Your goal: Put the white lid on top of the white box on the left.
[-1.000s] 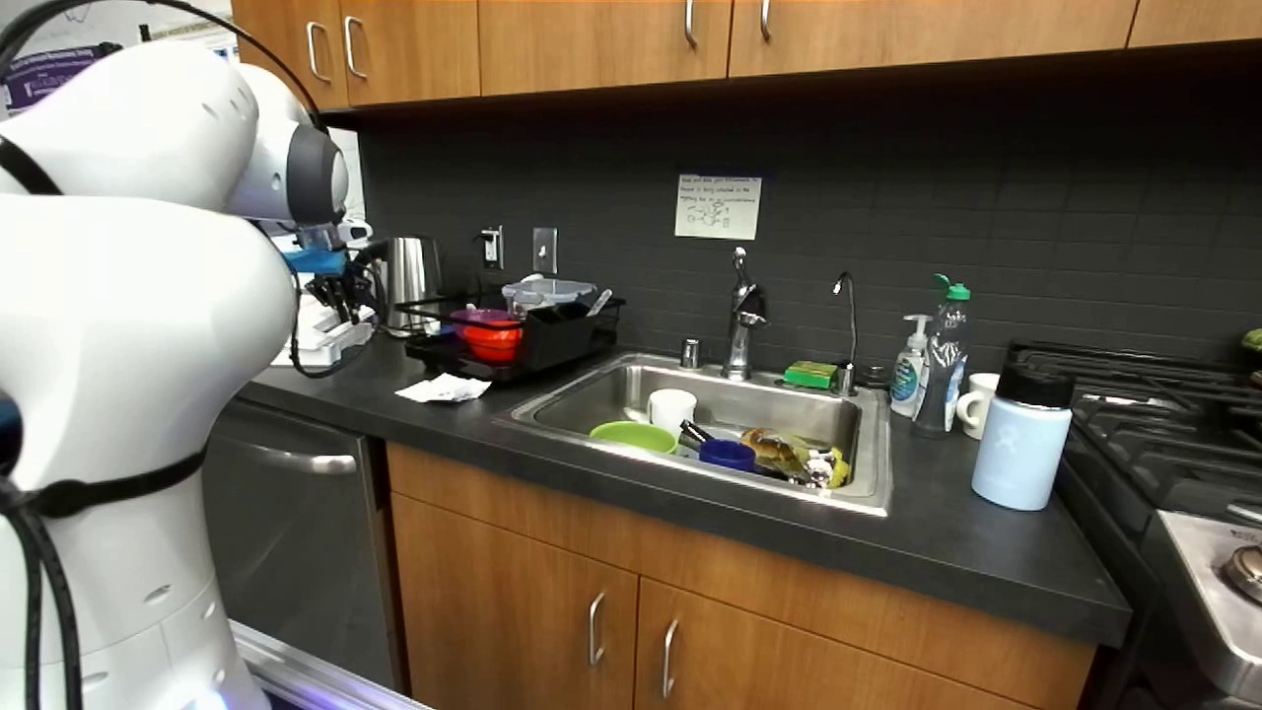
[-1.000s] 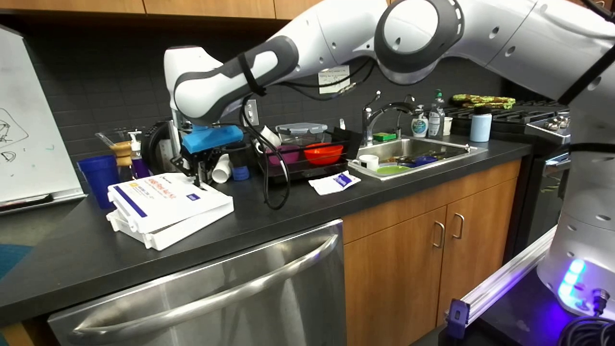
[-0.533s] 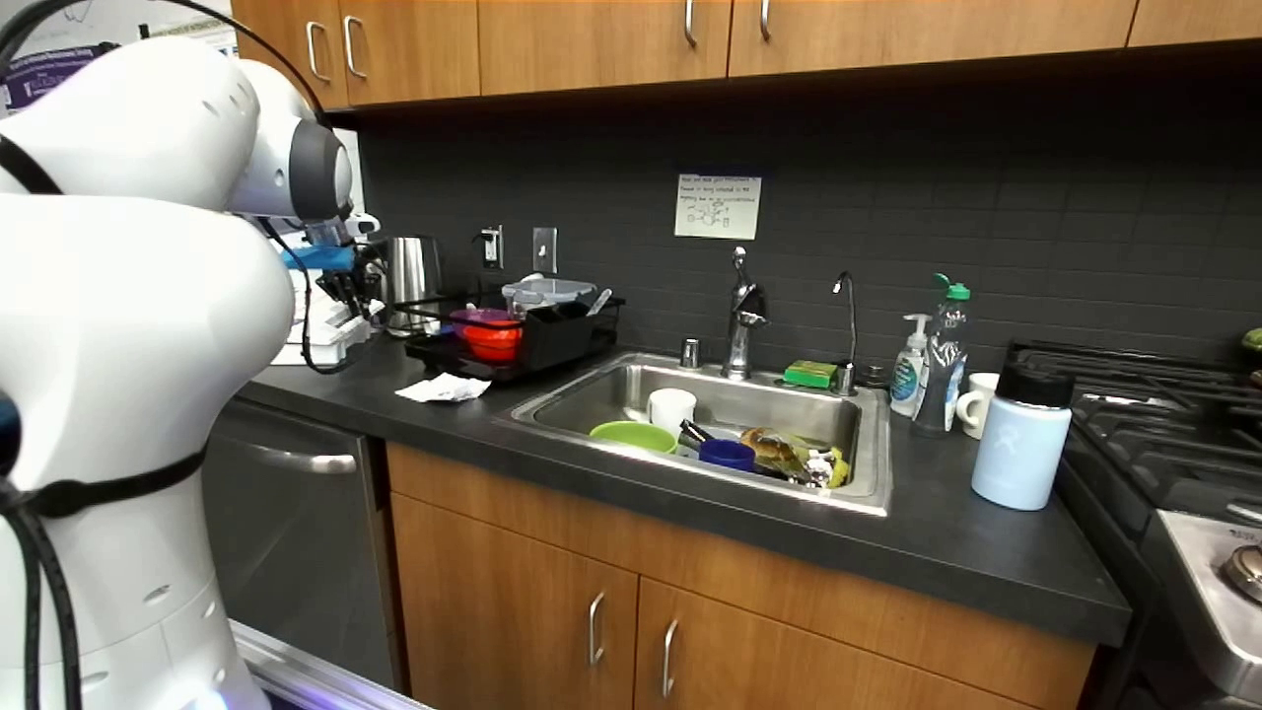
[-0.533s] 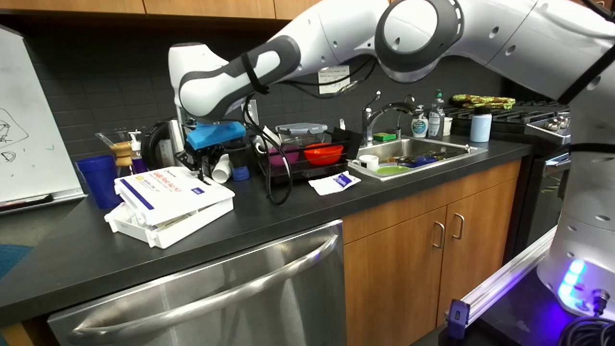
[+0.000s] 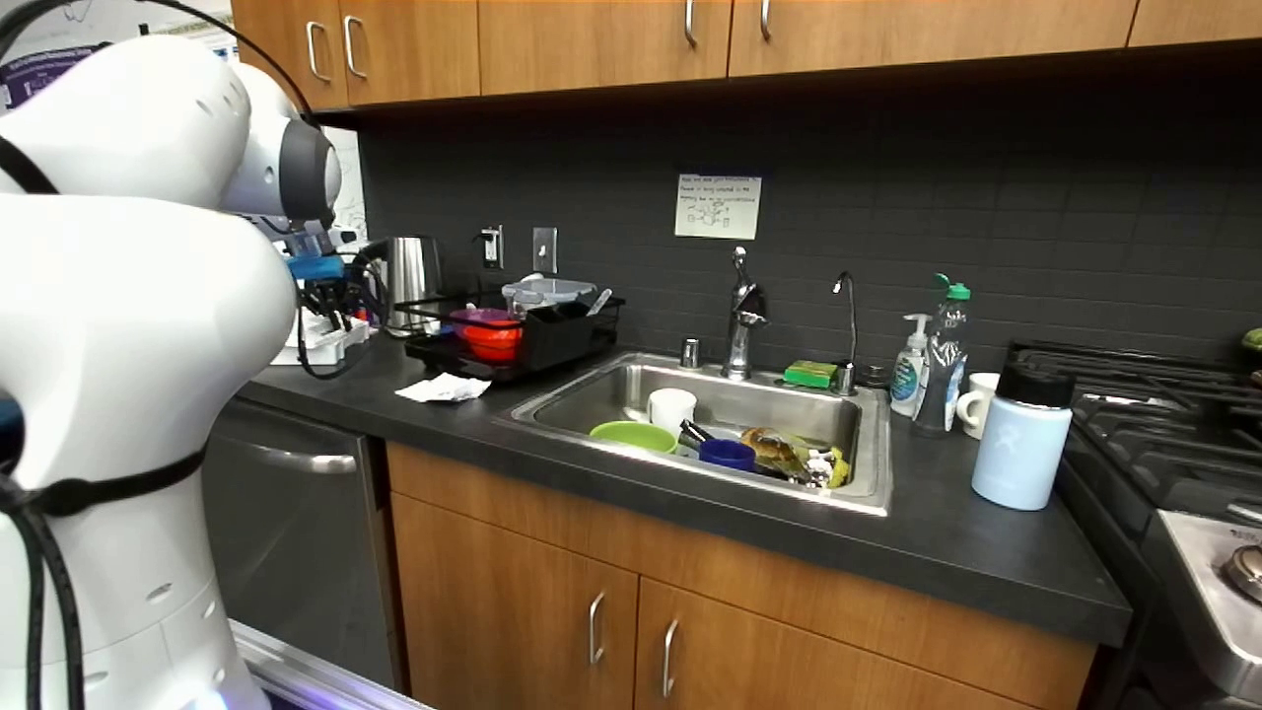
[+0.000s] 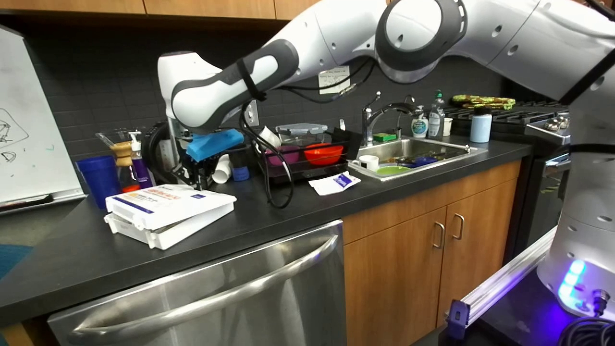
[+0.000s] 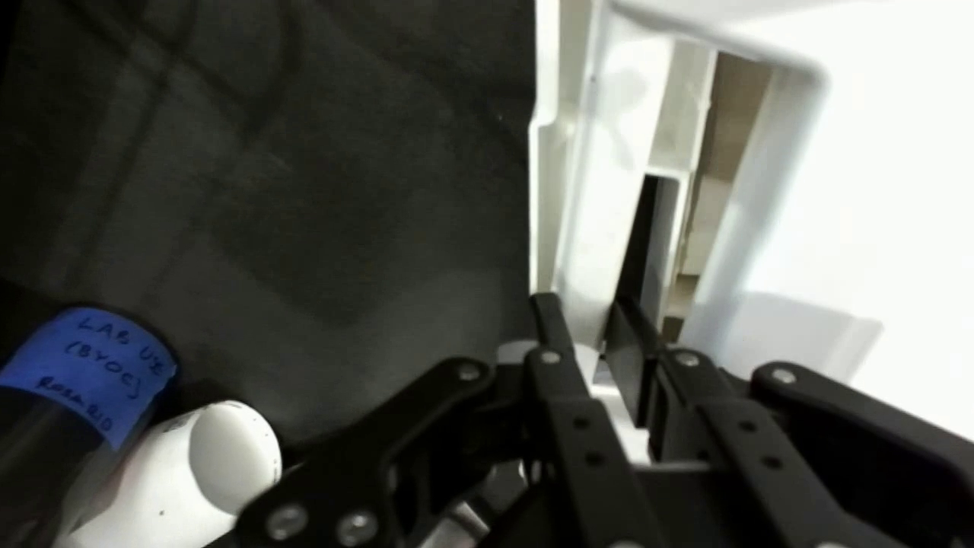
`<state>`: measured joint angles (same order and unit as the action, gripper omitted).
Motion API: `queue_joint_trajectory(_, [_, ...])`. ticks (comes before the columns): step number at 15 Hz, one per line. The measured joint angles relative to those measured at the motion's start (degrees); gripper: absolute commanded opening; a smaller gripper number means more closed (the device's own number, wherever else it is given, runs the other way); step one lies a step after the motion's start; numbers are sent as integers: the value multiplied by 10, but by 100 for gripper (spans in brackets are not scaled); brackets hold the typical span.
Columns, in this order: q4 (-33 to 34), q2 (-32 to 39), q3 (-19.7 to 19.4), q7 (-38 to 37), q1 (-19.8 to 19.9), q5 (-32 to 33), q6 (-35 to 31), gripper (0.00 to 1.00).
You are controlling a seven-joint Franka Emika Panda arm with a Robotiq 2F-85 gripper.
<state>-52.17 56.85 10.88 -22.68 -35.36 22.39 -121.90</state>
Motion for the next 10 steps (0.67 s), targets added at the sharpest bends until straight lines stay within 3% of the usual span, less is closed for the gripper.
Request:
queue_joint_trajectory(7, [-13, -9, 0, 64, -6, 14, 11, 5])
queue_joint_trajectory(8, [-15, -10, -1, 68, -6, 16, 11, 45])
queue_joint_trajectory(10, [-19, -13, -1, 71, -6, 21, 11, 51])
